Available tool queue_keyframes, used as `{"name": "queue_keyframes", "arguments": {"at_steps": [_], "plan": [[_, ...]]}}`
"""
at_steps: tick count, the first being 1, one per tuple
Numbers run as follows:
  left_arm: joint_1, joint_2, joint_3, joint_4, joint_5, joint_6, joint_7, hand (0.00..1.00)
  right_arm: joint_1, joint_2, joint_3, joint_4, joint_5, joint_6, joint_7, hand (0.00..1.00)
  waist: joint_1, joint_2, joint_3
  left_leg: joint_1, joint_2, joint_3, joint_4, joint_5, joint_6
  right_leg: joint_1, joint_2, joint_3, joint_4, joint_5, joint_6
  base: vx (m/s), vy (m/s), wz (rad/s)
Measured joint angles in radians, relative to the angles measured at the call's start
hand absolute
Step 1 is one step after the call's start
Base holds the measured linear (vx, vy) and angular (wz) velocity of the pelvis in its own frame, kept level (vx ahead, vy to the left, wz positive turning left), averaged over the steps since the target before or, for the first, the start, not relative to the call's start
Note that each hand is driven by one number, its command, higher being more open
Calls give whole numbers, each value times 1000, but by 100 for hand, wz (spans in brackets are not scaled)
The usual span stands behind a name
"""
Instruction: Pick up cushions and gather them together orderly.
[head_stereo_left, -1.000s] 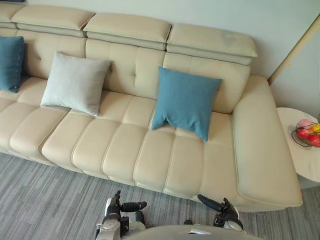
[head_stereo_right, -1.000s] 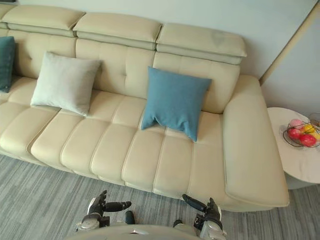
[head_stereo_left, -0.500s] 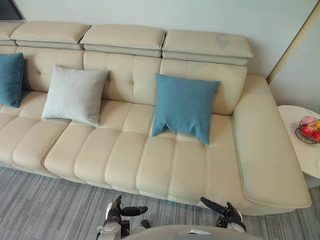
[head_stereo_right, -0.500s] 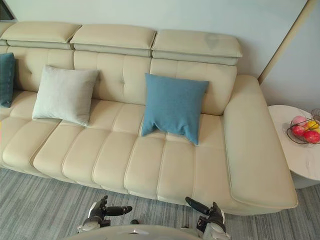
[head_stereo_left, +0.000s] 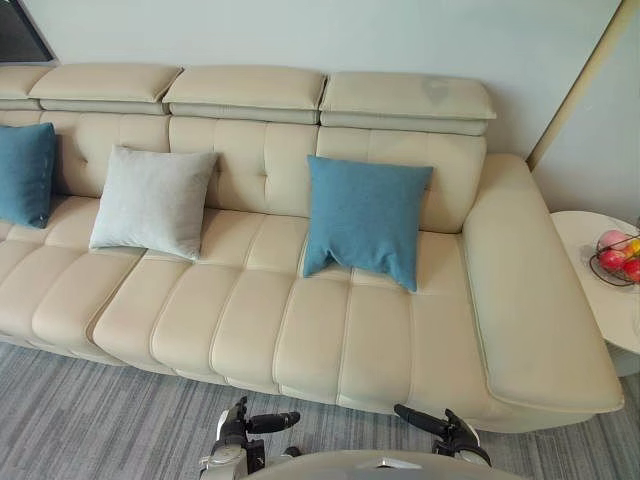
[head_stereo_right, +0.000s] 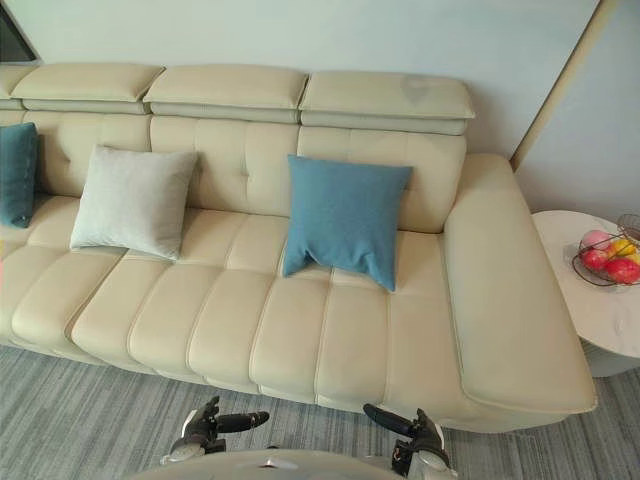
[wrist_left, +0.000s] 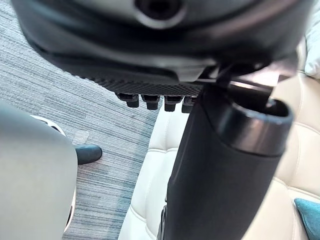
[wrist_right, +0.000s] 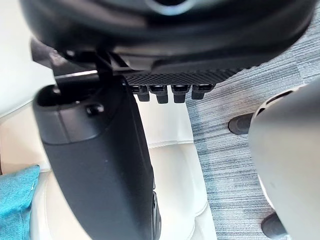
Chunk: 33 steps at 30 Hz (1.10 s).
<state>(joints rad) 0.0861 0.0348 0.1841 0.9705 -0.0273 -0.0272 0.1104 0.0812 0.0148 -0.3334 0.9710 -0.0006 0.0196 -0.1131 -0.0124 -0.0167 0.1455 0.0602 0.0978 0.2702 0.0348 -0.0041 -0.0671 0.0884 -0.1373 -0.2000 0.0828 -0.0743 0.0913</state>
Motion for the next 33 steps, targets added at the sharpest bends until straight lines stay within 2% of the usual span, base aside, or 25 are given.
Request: {"name": "queue_keyframes", "arguments": {"at_steps": [3, 6, 10, 11, 14, 15, 16, 17, 18, 19, 20, 21, 22, 24, 25, 30, 32, 33], "plan": [[4, -4, 21, -7, -2, 8, 2, 100, 9, 15, 1, -30, -2, 1, -2, 100, -1, -4, -1, 7, 5, 35, 36, -39, -6, -37, -8, 47, 75, -44, 2, 80, 2, -36], [5, -13, 19, -7, -2, 8, 3, 100, 14, 17, 2, -53, -18, 1, -1, 100, -14, 7, -10, 28, -1, 83, -12, -31, -11, -69, -3, 91, 79, -44, 6, 90, 8, -49], [-4, -21, 19, -7, -1, 8, 10, 100, 5, 18, 5, -56, -40, 3, -2, 100, -25, 14, -11, 42, 14, 172, -35, -27, -14, -125, 27, 137, 92, -12, 22, 51, -9, -74], [-11, -22, 19, -4, -1, 8, 14, 100, -3, 17, 23, -56, -48, 5, -5, 100, -23, 15, -10, 43, 28, 222, -30, -27, -14, -153, 46, 144, 99, 22, 25, 4, -22, -88], [-29, -21, 20, -4, -1, 8, 14, 100, -5, 14, 50, -57, -50, 5, -8, 100, -20, 7, -2, 37, 44, 264, 8, -31, -8, -183, 52, 99, 122, 59, 1, -36, -33, -73], [-36, -37, 20, -5, -1, 8, 14, 100, -3, 13, 50, -58, -50, 4, -10, 100, -20, 4, -1, 39, 49, 275, 41, -35, 0, -185, 52, 73, 130, 73, -16, -45, -43, -51], [-38, -51, 20, -8, -1, 7, 13, 100, 0, 6, 50, -58, -50, 2, -17, 100, -20, 9, -4, 37, 57, 276, 52, -38, 5, -175, 49, 68, 109, 79, -25, -46, -38, -53], [-40, -57, 20, -11, -1, 6, 13, 100, 1, 6, 49, -62, -48, 1, -19, 100, -21, 19, -4, 32, 62, 271, 54, -40, 8, -185, 40, 54, 140, 42, -55, -38, -49, -19], [-41, -60, 19, -18, -1, 5, 13, 100, -1, 6, 48, -65, -47, 1, -19, 100, -22, 8, -7, 35, 56, 269, 51, -47, 12, -209, 15, 7, 244, -29, -88, -2, -64, 13], [-39, -48, 18, -16, -1, 6, 13, 100, 4, 14, 49, -49, -49, 1, -19, 100, -18, -11, -15, 38, 40, 266, 41, -49, 10, -199, -4, -21, 240, -58, -60, 5, -96, 14], [-37, -36, 21, -9, -2, 10, 14, 100, -2, 16, 49, -28, -51, 1, -20, 100, -9, -18, -25, 36, 38, 260, 36, -50, 5, -163, 13, -18, 160, -61, -45, 9, -87, 9], [-40, -36, 20, -2, -1, 11, 15, 100, -8, 9, 49, -22, -58, 1, -17, 100, -7, -9, -25, 33, 47, 254, 35, -48, 3, -143, 29, -22, 120, -39, -40, -41, -126, -4], [-33, -36, 19, -1, 0, 14, 15, 100, -12, -5, 49, -13, -59, -2, -18, 100, -7, 11, -22, 27, 60, 240, 34, -37, -13, -115, 51, -25, 51, 1, -48, -35, -87, -1], [-18, -36, 18, 0, -1, 15, 15, 100, -17, -21, 40, 8, -56, 4, -20, 100, -4, 34, -26, 31, 71, 236, 25, -25, -24, -94, 73, -19, 0, 34, -58, -62, -68, -11], [-15, -33, 17, 2, -1, 15, 15, 100, -18, -24, 39, 9, -56, 6, -23, 100, -5, 37, -25, 40, 71, 235, 19, -17, -26, -85, 77, -17, -8, 39, -61, -107, -86, -9], [-14, -21, -5, 17, 21, 15, 13, 100, -17, -39, 39, 24, -58, 4, -22, 100, -5, 35, -25, 67, 71, 196, -9, -1, -24, -37, 98, -18, -72, 85, -69, -104, -15, 1], [-14, -16, -3, 17, 35, 15, 13, 100, -17, -37, 39, 24, -58, 5, -22, 100, -5, 30, -21, 68, 70, 193, -6, -1, -24, -33, 99, -11, -88, 101, -70, -118, 35, -11], [-13, -9, -3, 17, 38, 16, 13, 100, -18, -28, 39, 24, -58, 4, -22, 100, -3, 16, -12, 64, 71, 193, 17, -1, -24, -33, 97, 6, -92, 112, -72, -148, 35, -25]]}}
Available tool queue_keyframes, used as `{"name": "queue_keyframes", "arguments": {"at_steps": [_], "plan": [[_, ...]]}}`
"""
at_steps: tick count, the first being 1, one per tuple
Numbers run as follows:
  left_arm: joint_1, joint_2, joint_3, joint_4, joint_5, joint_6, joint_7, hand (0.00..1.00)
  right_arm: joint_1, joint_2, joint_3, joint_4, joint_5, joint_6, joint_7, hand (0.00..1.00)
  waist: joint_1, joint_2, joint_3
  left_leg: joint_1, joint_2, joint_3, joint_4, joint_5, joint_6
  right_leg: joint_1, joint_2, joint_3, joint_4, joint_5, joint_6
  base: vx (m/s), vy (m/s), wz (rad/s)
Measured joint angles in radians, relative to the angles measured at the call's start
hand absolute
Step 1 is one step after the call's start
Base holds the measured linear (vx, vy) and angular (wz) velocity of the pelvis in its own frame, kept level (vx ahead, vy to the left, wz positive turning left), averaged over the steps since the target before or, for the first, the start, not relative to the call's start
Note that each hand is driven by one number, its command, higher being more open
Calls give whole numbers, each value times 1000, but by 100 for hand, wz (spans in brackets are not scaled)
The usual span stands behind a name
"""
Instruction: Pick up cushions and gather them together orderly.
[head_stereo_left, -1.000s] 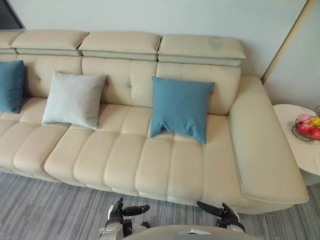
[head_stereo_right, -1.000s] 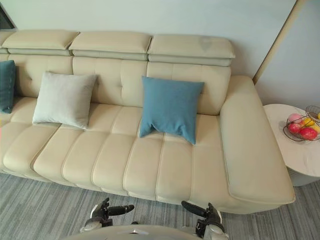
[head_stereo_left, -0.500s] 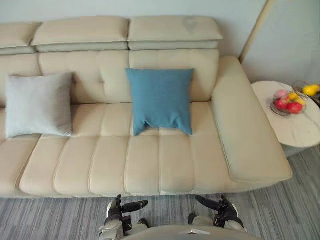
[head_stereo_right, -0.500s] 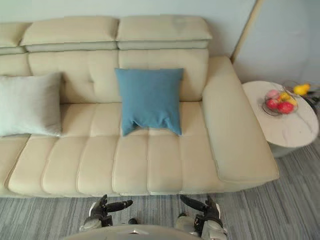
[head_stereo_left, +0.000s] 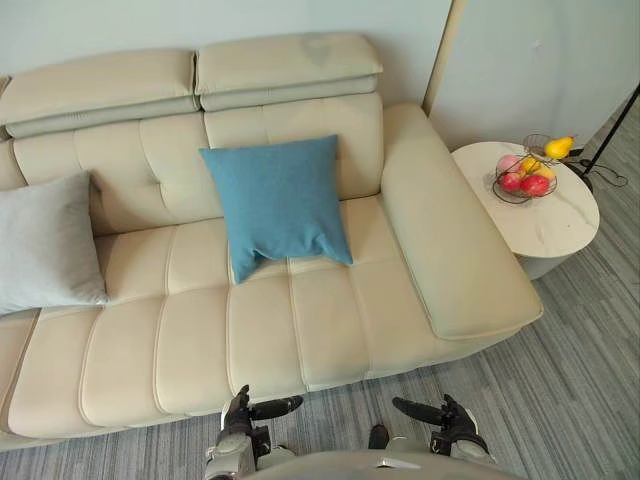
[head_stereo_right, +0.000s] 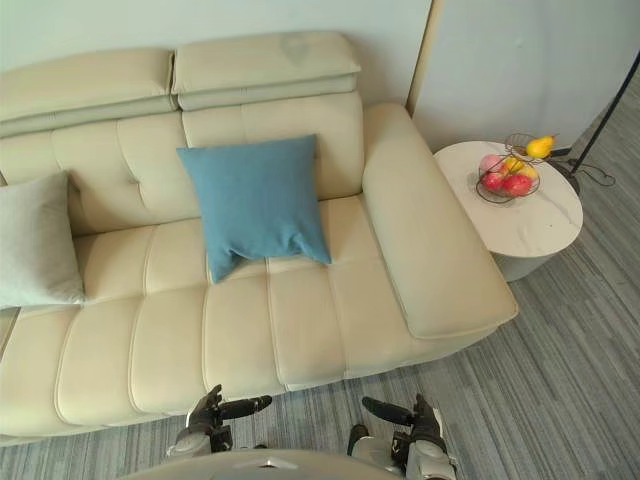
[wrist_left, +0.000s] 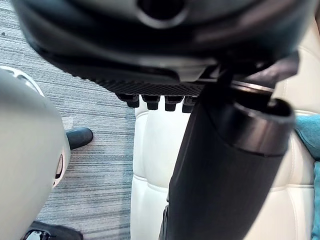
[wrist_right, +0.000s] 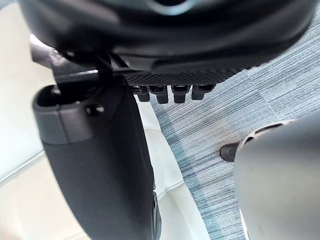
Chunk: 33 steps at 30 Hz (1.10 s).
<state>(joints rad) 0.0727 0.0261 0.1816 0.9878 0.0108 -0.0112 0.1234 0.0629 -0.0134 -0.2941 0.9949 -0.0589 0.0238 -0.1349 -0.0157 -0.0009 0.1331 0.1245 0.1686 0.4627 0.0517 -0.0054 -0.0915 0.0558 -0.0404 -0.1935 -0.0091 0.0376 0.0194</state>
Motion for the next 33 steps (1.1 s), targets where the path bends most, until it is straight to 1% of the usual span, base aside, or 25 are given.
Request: {"name": "queue_keyframes", "arguments": {"at_steps": [2, 3, 4, 5, 6, 7, 8, 9, 10, 12, 14, 16, 17, 18, 19, 20, 21, 22, 24, 26, 27, 29, 30, 31, 33], "plan": [[0, 10, 10, -2, -2, 1, 0, 100, -2, 13, 0, 0, 0, 0, 0, 100, 9, -20, 13, -12, 3, -31, 61, -11, 10, -5, -4, 47, 3, 11, -1, -202, 17, -57], [-1, 0, 48, -3, -3, 1, 5, 100, -4, 12, 0, -1, 0, 0, 0, 100, 13, -21, 14, -38, 5, -120, 122, -44, 32, -25, -2, 94, 14, 11, 2, -207, 36, -113], [0, -17, 71, -3, -3, 0, 9, 100, -6, 7, 0, -1, 0, 0, -1, 100, 21, 0, 17, -39, 6, -227, 149, -99, 33, -47, 13, 155, 23, 17, 9, -192, 71, -115], [1, -25, 75, -3, -3, 0, 10, 100, -7, 3, 0, -2, 0, 0, -1, 100, 22, 14, 16, -35, 7, -261, 147, -122, 26, -57, 26, 178, 24, 19, 12, -159, 110, -125], [6, -47, 77, -2, -3, 0, 11, 100, -5, -6, 0, -14, 1, 2, -2, 100, 21, 50, 11, -29, 20, -293, 132, -189, 6, -76, 57, 214, 24, 22, 16, -144, 129, -106], [2, -58, 79, -3, -7, 3, 10, 100, -4, -13, 1, -22, -1, 1, -2, 100, 21, 49, 14, -29, 20, -272, 140, -201, -17, -81, 65, 241, 20, 29, 24, -108, 122, -119], [-1, -53, 77, -4, -5, 3, 8, 100, 6, 0, -1, -56, 2, 4, -4, 100, 17, 62, 9, -35, 20, -248, 142, -210, -1, -93, 64, 253, 18, 41, 19, -98, 137, -101], [-5, -45, 77, -3, -2, 3, 8, 100, 15, 13, 1, -77, 2, 5, -8, 100, 8, 38, 7, -30, 12, -218, 144, -211, 0, -113, 56, 265, 34, 50, 19, -75, 122, -119], [-8, -38, 77, -3, -2, 3, 8, 100, 26, 22, 3, -89, 1, 5, -10, 100, 6, 27, 5, -9, 5, -160, 136, -216, -5, -130, 58, 309, 38, 82, 28, -54, 117, -99], [-9, -38, 77, -3, -2, 3, 8, 100, 30, 22, 7, -92, 1, 6, -10, 100, 6, 23, 2, 1, 2, -131, 129, -212, -5, -140, 65, 334, 41, 86, 32, 12, 65, -74], [-11, -39, 69, -3, -2, 3, 8, 100, 27, 16, 30, -99, -1, 8, -7, 100, 5, 20, -1, 23, 2, -35, 120, -207, -22, -194, 95, 417, 68, 97, 34, 69, 55, -106], [-13, -39, 68, -3, -2, 4, 8, 100, 23, 14, 39, -104, -1, 8, -7, 100, 4, 22, 1, 23, 0, -4, 121, -207, -22, -220, 108, 450, 85, 100, 31, 57, 32, -105], [-16, -41, 62, -3, -2, 4, 9, 100, 13, 6, 54, -103, -1, 7, -7, 100, -1, 25, 4, 24, -2, 53, 124, -206, -22, -274, 133, 435, 121, 116, 12, 15, -29, -156], [-17, -40, 57, -3, -2, 4, 9, 100, 2, 2, 67, -96, -1, 6, -7, 100, -1, 26, 6, 28, -1, 91, 125, -206, -21, -300, 140, 355, 122, 127, -19, 12, -68, -152], [-17, -38, 56, -3, -2, 4, 9, 100, -3, 2, 72, -91, -1, 6, -7, 100, -1, 23, 8, 30, 0, 103, 125, -206, -21, -304, 138, 312, 120, 128, -35, 23, -86, -126], [-25, -31, 29, -4, -3, 5, 10, 100, -35, 0, 50, -84, 11, 8, -7, 100, -20, 40, 29, 45, 6, 150, 120, -206, -20, -336, 69, 21, 192, 12, -165, 52, -39, -88], [-26, -29, 19, -8, -2, 4, 10, 100, -42, -2, 47, -81, 9, 7, -8, 100, -22, 45, 33, 52, 7, 164, 120, -206, -20, -347, 35, -80, 235, -24, -192, 140, -17, -140], [-22, -22, -10, -12, -2, 4, 9, 100, -50, -12, 56, -59, 3, 5, -6, 100, -22, 46, 37, 85, 1, 194, 121, -207, -20, -345, -47, -293, 322, -76, -176, 164, -20, -109], [-19, -19, -10, -10, -2, 3, 9, 100, -52, -16, 55, -59, 3, -5, -6, 100, -22, 52, 42, 106, 10, 199, 115, -207, -21, -334, -44, -330, 338, -106, -165, 169, -89, -96], [-32, -13, -13, 4, -2, 3, 8, 100, -53, -23, 42, -58, 3, -9, -7, 100, -27, 62, 49, 128, 31, 211, 119, -198, -26, -340, 4, -280, 350, -125, -167, 138, -176, -80], [-41, -12, -20, 19, -2, 3, 8, 100, -53, -23, 35, -54, 6, -9, -7, 100, -29, 58, 51, 129, 46, 210, 165, -187, -31, -336, 13, -264, 363, -144, -167, 162, -266, -61], [-43, -21, -21, 23, -1, 4, 4, 100, -53, -25, 18, -42, 19, -11, -8, 100, -46, 48, 57, 97, 98, 202, 324, -174, -17, -309, 24, -245, 365, -169, -165, 118, -244, -32], [-40, -30, -17, 20, -1, 7, -1, 100, -51, -25, 0, -38, 21, -9, -8, 100, -48, 47, 59, 61, 153, 178, 471, -152, 18, -274, 45, -228, 345, -175, -169, 107, -244, -41], [-42, -28, -16, 13, -1, 7, -3, 100, -49, -25, 2, -31, 20, -3, -15, 100, -47, 43, 66, 19, 193, 130, 618, -167, 18, -237, 70, -204, 319, -176, -170, 105, -237, -56], [-41, -26, -7, 7, -1, 7, -2, 100, -47, -28, 3, -22, 20, -3, -18, 100, -46, 40, 69, -18, 206, 83, 721, -198, 13, -198, 96, -171, 291, -176, -171, 117, -203, -61]]}}
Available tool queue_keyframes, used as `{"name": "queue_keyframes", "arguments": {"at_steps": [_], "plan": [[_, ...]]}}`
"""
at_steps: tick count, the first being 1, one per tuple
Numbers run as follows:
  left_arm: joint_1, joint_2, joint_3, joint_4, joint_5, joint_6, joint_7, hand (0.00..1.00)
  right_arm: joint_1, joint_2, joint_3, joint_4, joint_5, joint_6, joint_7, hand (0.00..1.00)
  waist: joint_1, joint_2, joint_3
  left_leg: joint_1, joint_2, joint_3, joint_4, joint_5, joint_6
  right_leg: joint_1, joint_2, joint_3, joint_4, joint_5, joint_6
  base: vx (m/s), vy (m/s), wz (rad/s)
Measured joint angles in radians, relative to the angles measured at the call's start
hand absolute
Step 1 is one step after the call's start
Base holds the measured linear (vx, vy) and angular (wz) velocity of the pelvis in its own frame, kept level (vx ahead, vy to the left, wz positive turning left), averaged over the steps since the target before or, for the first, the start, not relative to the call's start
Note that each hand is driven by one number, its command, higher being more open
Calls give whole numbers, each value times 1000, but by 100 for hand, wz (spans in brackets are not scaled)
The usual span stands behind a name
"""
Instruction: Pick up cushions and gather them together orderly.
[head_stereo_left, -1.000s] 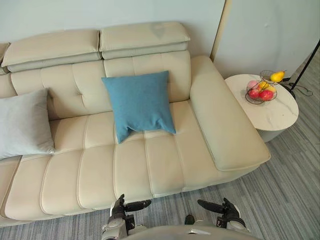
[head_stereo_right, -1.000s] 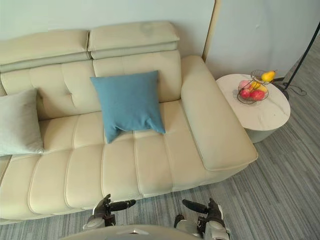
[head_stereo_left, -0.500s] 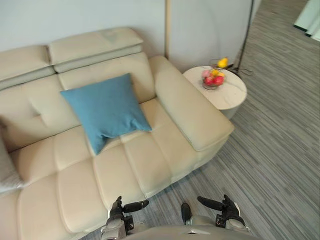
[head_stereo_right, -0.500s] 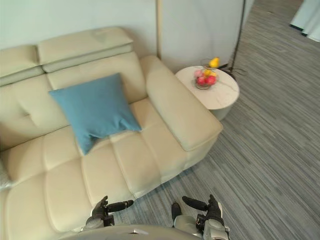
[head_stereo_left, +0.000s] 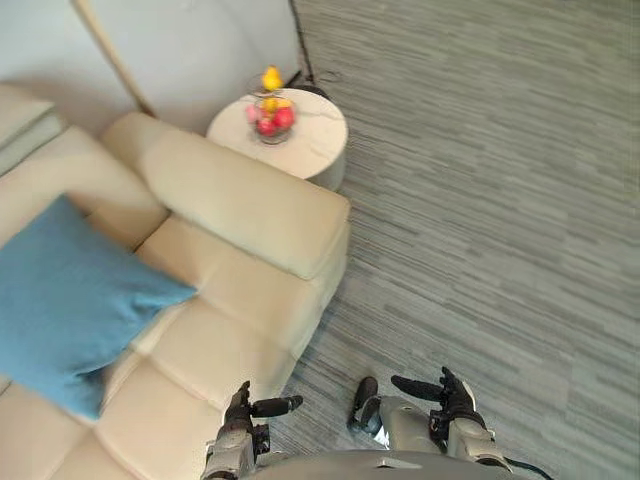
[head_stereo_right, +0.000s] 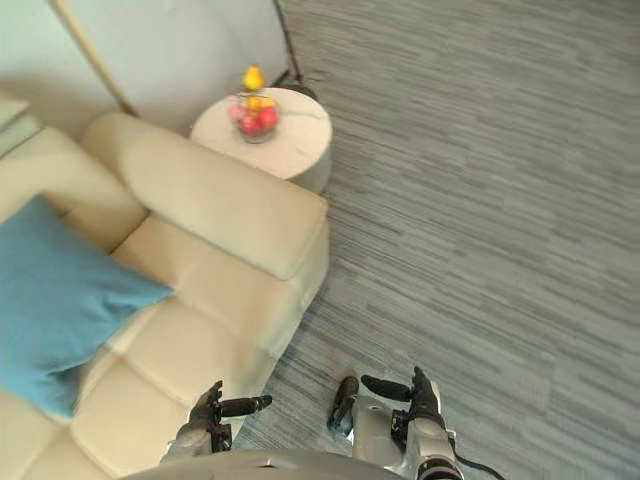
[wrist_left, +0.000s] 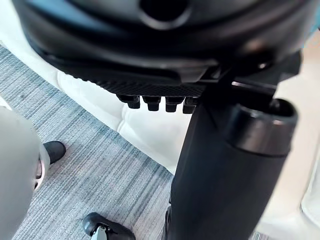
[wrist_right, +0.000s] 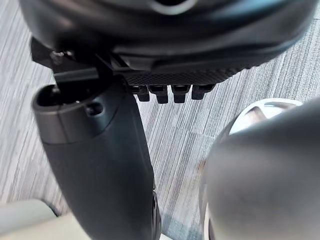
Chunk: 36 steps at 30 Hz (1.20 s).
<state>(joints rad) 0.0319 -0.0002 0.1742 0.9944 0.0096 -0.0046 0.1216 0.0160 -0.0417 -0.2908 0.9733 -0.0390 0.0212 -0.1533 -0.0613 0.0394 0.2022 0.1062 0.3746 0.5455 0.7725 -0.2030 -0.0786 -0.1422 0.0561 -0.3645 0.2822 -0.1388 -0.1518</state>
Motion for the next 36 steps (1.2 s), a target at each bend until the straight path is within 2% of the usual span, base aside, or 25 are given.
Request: {"name": "queue_keyframes", "arguments": {"at_steps": [1, 2, 3, 6, 7, 8, 9, 10, 11, 13, 16, 17, 18, 20, 21, 23, 24, 25, 27, 29, 30, 31, 32, 35, 36], "plan": [[3, 2, 4, -12, 0, 0, 1, 100, 0, 0, -3, 2, 0, 1, -6, 100, 2, 0, 7, -63, -8, -69, 74, -43, -16, 38, 32, 40, -33, 0, 0, 107, -153, -69], [2, 3, 9, -21, -1, 0, 1, 100, -2, 0, -3, 3, 1, 2, -7, 100, 2, 1, 12, -83, -23, -95, 78, -56, -17, 53, 42, 64, -41, 2, 1, 93, -120, -88], [4, 4, 11, -33, -1, -1, 3, 100, 0, 2, -3, 4, 1, 3, -8, 100, 6, -12, 20, -117, -42, -123, 69, -69, -12, 73, 53, 90, -58, 4, 5, 51, -78, -81], [4, 3, 42, -58, -2, -8, 4, 100, 6, 12, -1, 0, 1, 4, -11, 100, 21, -34, 26, -220, -138, -232, -88, -98, 0, 136, 82, 190, -118, 16, 22, 104, -131, -101], [4, 4, 45, -70, -2, -8, 5, 100, 10, 20, -1, 0, 2, 6, -12, 100, 35, -43, 27, -252, -195, -308, -184, -97, 1, 159, 84, 215, -149, -5, 33, 152, -75, -111], [-2, -7, 43, -72, -3, -9, 10, 100, 8, 15, -1, -2, 2, 9, -17, 100, 44, -4, 29, -281, -205, -382, -258, -91, 1, 142, 68, 177, -71, -102, 73, 170, -31, -128], [1, -21, 48, -86, -6, -10, 12, 100, 10, 6, 16, -28, 1, 9, -23, 100, 59, -12, 28, -313, -202, -423, -288, -82, -32, 95, 20, 192, 59, -115, -34, 203, 67, -112], [1, -23, 45, -85, -10, -12, 11, 100, 12, 10, 27, -31, 9, 7, -21, 100, 57, 6, 34, -332, -191, -472, -316, -60, -48, 97, 34, 223, 82, -121, 25, 265, 115, -111], [2, -25, 52, -86, -23, -10, 15, 100, 17, 18, 29, -26, 8, 12, -25, 100, 61, 7, 28, -337, -188, -488, -353, -42, -36, 123, 44, 247, 70, -124, 28, 291, 103, -86], [5, -20, 52, -84, -30, -8, 15, 100, 24, 32, 27, -28, 2, 12, -24, 100, 63, -4, 12, -338, -206, -474, -371, -20, -17, 155, 53, 279, 45, -124, 29, 277, 59, -76], [12, -21, 57, -78, -41, -9, 17, 100, 47, 47, 27, -37, 1, 12, -24, 100, 68, -20, -21, -323, -233, -420, -385, 50, 23, 214, 65, 396, 4, -134, 46, 389, 103, -108], [10, -18, 57, -74, -41, -9, 14, 100, 52, 53, 25, -34, 1, 14, -24, 100, 69, -27, -31, -307, -241, -413, -398, 70, 19, 214, 58, 417, 13, -142, 60, 380, 89, -81], [5, -8, 49, -67, -41, -8, 13, 100, 59, 70, 4, -31, 2, 16, -22, 100, 69, -55, -49, -258, -250, -372, -435, 83, 18, 203, 34, 439, 57, -157, 91, 386, 71, -73], [5, -1, 39, -64, -40, -8, 13, 100, 61, 75, -4, -19, 1, 17, -19, 100, 70, -69, -58, -230, -250, -355, -452, 83, 18, 182, 30, 439, 120, -155, 115, 459, 13, -54], [-4, 3, 29, -39, -43, -6, 14, 100, 62, 68, -4, -20, 1, 14, -6, 100, 68, -52, -61, -160, -226, -349, -498, 83, 18, 102, 32, 415, 277, -197, 132, 482, -8, -62], [-8, 7, 5, -4, -48, -6, 16, 100, 62, 61, -3, -25, 1, 2, -2, 100, 66, -40, -58, -105, -203, -330, -517, 82, 19, 70, -16, 356, 202, -209, 150, 245, -45, -56], [-9, 17, -10, 1, -50, -7, 14, 100, 61, 63, -1, -22, 1, -1, -3, 100, 66, -52, -63, -90, -207, -308, -517, 78, 14, 62, -68, 297, 64, -149, 172, 239, -172, -28], [-11, 27, -24, 13, -60, -7, 10, 100, 52, 55, -2, -8, 2, -1, -3, 100, 52, -42, -70, -82, -199, -299, -524, 73, 7, 65, -79, 199, 69, -92, 146, 304, -212, -16], [-13, 15, -54, 12, -68, -9, 6, 100, 38, 34, 0, 12, 1, -3, -3, 100, 54, -24, -78, -71, -186, -292, -557, 87, 2, 47, -75, 144, 90, -91, 150, 298, -233, -15], [-14, 7, -80, 11, -80, -5, 1, 100, 15, 10, 5, 43, 1, 1, -2, 100, 55, -10, -69, -28, -171, -251, -612, 139, -21, 14, -100, 38, 182, -103, 172, 232, -306, -51], [-20, 4, -86, 13, -80, -7, 2, 100, -21, 1, 7, 36, -2, 1, 3, 100, 59, 20, -37, 9, -120, -218, -603, 128, -39, -52, -101, -58, 239, -146, 114, 63, -271, -76], [-15, 24, -75, 29, -80, -4, 2, 100, -27, 8, 20, 23, -1, -5, 0, 100, 60, 13, -20, 19, -120, -209, -573, 87, -69, 19, -73, -94, -12, -9, 39, 35, -264, -92], [-14, 27, -82, 28, -78, -3, 3, 100, -32, 9, 21, 23, -1, -6, -3, 100, 57, 9, -17, 12, -132, -231, -568, 31, -74, 31, -55, -67, -38, 10, 28, 23, -160, -50], [-15, 39, -82, 14, -77, -5, 0, 100, -21, -1, 14, 45, 2, -9, -11, 100, 54, -18, -3, 13, -197, -236, -533, -9, -52, 109, -52, -37, -83, 11, 23, 133, -145, -27], [-14, 38, -82, 10, -77, -6, -1, 100, -12, -2, 8, 49, 2, -9, -12, 100, 54, -19, -3, 6, -198, -236, -508, -10, -50, 127, -48, -35, -92, 10, 21, 124, -73, -24]]}}
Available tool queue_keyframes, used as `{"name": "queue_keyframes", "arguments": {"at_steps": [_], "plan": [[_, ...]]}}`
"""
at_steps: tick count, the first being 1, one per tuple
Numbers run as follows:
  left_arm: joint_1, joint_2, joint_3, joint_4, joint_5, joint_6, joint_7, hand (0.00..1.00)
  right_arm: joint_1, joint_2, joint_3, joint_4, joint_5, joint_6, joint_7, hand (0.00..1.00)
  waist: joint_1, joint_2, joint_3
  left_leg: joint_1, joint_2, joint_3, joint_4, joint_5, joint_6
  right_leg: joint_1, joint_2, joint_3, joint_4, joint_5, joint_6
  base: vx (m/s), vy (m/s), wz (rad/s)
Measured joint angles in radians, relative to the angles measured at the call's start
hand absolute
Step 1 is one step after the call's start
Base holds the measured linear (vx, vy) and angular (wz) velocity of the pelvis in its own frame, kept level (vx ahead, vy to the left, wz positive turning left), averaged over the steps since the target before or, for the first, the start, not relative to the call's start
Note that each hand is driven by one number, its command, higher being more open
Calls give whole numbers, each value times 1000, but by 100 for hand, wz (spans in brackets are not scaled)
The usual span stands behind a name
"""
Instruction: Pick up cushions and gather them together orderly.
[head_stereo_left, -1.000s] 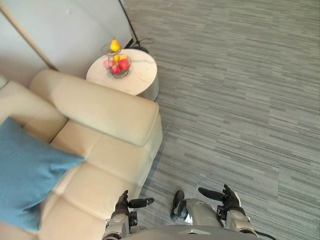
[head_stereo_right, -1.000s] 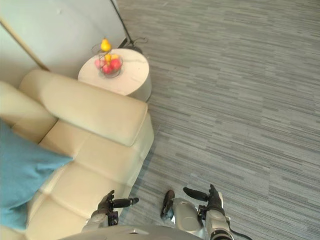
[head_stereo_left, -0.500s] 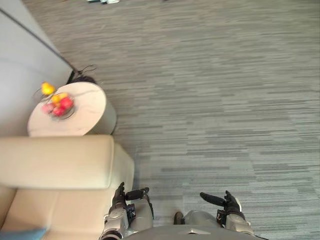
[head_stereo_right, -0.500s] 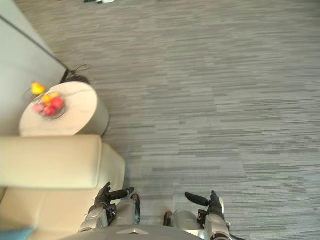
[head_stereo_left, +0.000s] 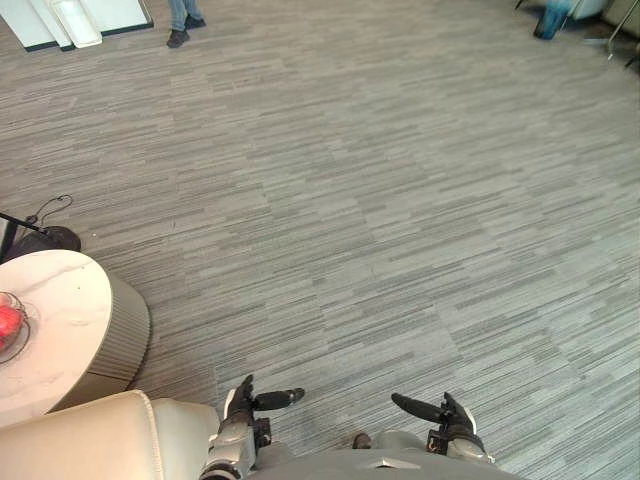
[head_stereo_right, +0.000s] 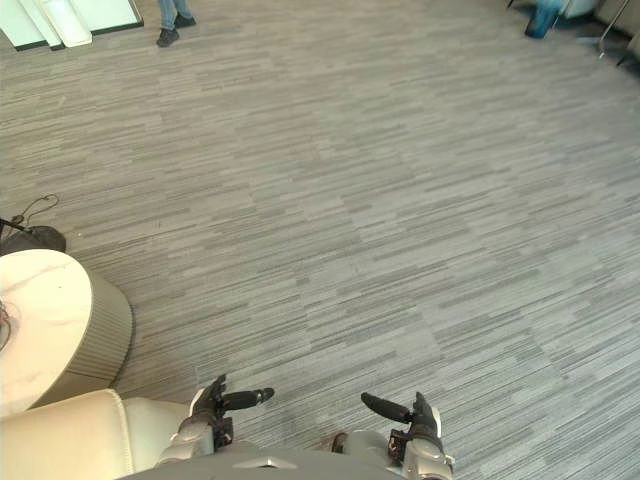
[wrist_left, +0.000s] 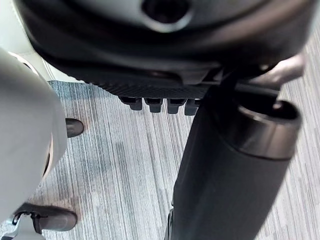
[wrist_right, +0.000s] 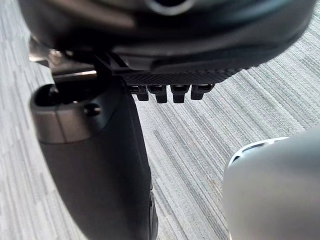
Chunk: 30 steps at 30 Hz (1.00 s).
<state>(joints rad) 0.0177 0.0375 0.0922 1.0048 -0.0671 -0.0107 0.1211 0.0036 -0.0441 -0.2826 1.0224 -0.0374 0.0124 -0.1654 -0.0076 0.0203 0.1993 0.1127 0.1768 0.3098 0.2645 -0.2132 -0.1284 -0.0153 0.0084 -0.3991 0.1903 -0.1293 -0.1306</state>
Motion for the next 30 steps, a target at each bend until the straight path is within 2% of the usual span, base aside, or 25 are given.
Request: {"name": "queue_keyframes", "arguments": {"at_steps": [2, 3, 4, 5, 6, 8, 10, 11, 13, 14, 16, 17, 18, 19, 21, 22, 23, 24, 25, 26, 27, 28, 30], "plan": [[2, -7, 3, -9, 0, -4, -1, 100, 23, 0, -13, 3, 5, 0, -2, 100, 1, 9, -3, -50, 33, 0, 142, -6, 7, 45, 31, 23, -37, -3, -5, 116, -44, -31], [5, -12, 14, -13, 0, -2, -2, 100, 23, 1, -13, 2, 13, 0, -4, 100, 3, 26, -2, -102, 78, -2, 284, -13, 17, 74, 65, 53, -60, -6, -9, 73, 18, -68], [8, -13, 26, -22, 1, 0, -4, 100, 29, 8, -10, -11, 27, 0, -6, 100, 3, 27, 3, -154, 109, -19, 422, -35, 54, 93, 88, 86, -64, -11, -16, 68, 39, -90], [9, -14, 43, -33, 1, 0, -7, 100, 33, 17, -8, -16, 37, 0, -10, 100, 8, 28, 4, -193, 108, -47, 504, -53, 75, 107, 95, 117, -66, -15, -21, 38, 44, -61], [9, -14, 43, -33, 1, 0, -7, 100, 33, 17, -8, -16, 37, 0, -10, 100, 8, 28, 4, -194, 108, -47, 506, -54, 76, 107, 95, 118, -66, -16, -21, 43, 31, -73], [13, -17, 51, -52, 0, -1, -7, 100, 35, 35, -10, -31, 40, 4, -12, 100, 16, 14, 12, -269, 70, -92, 515, -73, 76, 126, 93, 187, -66, -19, -20, 40, 33, -85], [17, -18, 51, -63, 0, -1, -5, 100, 41, 34, -11, -32, 41, 6, -15, 100, 29, 13, 12, -312, 11, -148, 389, -71, 75, 139, 82, 245, -68, -25, -9, 72, 77, -93], [17, -19, 53, -72, 0, -2, -2, 100, 49, 36, -10, -39, 40, 7, -19, 100, 37, 11, 11, -333, -37, -196, 280, -64, 75, 143, 71, 291, -67, -40, -1, 127, 107, -85], [25, -25, 69, -80, -2, -3, 2, 100, 58, 35, -11, -45, 41, 8, -20, 100, 52, 11, 9, -351, -89, -266, 138, -18, 60, 140, 55, 353, -65, -52, 21, 208, 143, -98], [28, -29, 80, -81, -3, -4, 4, 100, 59, 33, -12, -44, 41, 9, -20, 100, 55, 12, 7, -354, -99, -283, 102, -1, 62, 140, 53, 377, -65, -59, 30, 204, 127, -99], [39, -33, 82, -78, -4, -2, 6, 100, 68, 33, -12, -45, 40, 10, -21, 100, 55, 18, -17, -349, -105, -294, 56, 63, 82, 137, 52, 442, -42, -100, 65, 407, 197, -94], [51, -27, 82, -79, -3, -2, 4, 100, 75, 40, -12, -48, 40, 11, -24, 100, 55, 14, -34, -335, -106, -267, 60, 105, 81, 133, 40, 470, -11, -135, 81, 482, 202, -100], [59, -13, 81, -79, -2, -1, 4, 100, 91, 49, -12, -48, 40, 11, -25, 100, 55, -14, -61, -331, -114, -216, 90, 78, 95, 115, 8, 494, 53, -183, 109, 423, 143, -104], [61, -9, 81, -78, -2, -1, 6, 100, 94, 58, -12, -48, 36, 13, -23, 100, 62, -30, -76, -317, -115, -174, 95, 47, 99, 81, -12, 493, 122, -204, 144, 349, 109, -112], [63, -7, 79, -75, -1, 1, 7, 100, 92, 57, -13, -56, 37, 13, -14, 100, 68, -34, -76, -261, -115, -109, 93, 4, 116, 11, -37, 471, 308, -216, 208, 445, 145, -103], [64, -6, 67, -71, -1, 2, 8, 100, 90, 53, -16, -58, 37, 13, -12, 100, 63, -30, -72, -209, -114, -73, 85, -23, 126, -51, -61, 433, 474, -202, 266, 439, 140, -83], [65, -2, 54, -66, -1, 2, 9, 100, 85, 51, -25, -57, 38, 13, -10, 100, 60, -28, -72, -178, -115, -58, 78, -35, 130, -85, -82, 398, 564, -192, 287, 439, 103, -85], [61, 5, 17, -54, -2, 3, 10, 100, 72, 47, -43, -56, 38, 13, -9, 100, 51, -18, -65, -115, -115, -48, 51, -47, 137, -132, -137, 289, 689, -201, 267, 544, 40, -67], [48, 6, -11, -42, -2, 3, 10, 100, 55, 38, -48, -54, 38, 10, -9, 100, 40, -7, -54, -46, -105, -46, 1, -48, 138, -165, -187, 159, 739, -230, 204, 550, 10, -59], [40, 5, -13, -36, -2, 3, 9, 100, 46, 30, -45, -48, 35, 9, -7, 100, 37, 4, -45, -12, -93, -38, -25, -48, 138, -177, -192, 116, 734, -244, 179, 557, -50, -62], [29, 9, -28, -36, -2, 2, 10, 100, 29, 21, -34, -44, 29, 5, -2, 100, 34, 18, -34, 52, -58, -3, -73, -48, 138, -230, -179, 41, 673, -259, 154, 368, -75, -45], [28, 10, -30, -36, -2, 2, 10, 100, 27, 21, -31, -45, 30, 4, -2, 100, 33, 18, -32, 60, -54, 2, -77, -47, 138, -239, -177, 33, 660, -259, 154, 474, -137, -55], [26, 17, -30, -28, -1, 1, 10, 100, 4, 19, -29, -47, 31, -1, 0, 100, 21, 15, -23, 116, -20, 43, -116, -47, 138, -335, -148, 1, 510, -225, 144, 446, -180, -41]]}}
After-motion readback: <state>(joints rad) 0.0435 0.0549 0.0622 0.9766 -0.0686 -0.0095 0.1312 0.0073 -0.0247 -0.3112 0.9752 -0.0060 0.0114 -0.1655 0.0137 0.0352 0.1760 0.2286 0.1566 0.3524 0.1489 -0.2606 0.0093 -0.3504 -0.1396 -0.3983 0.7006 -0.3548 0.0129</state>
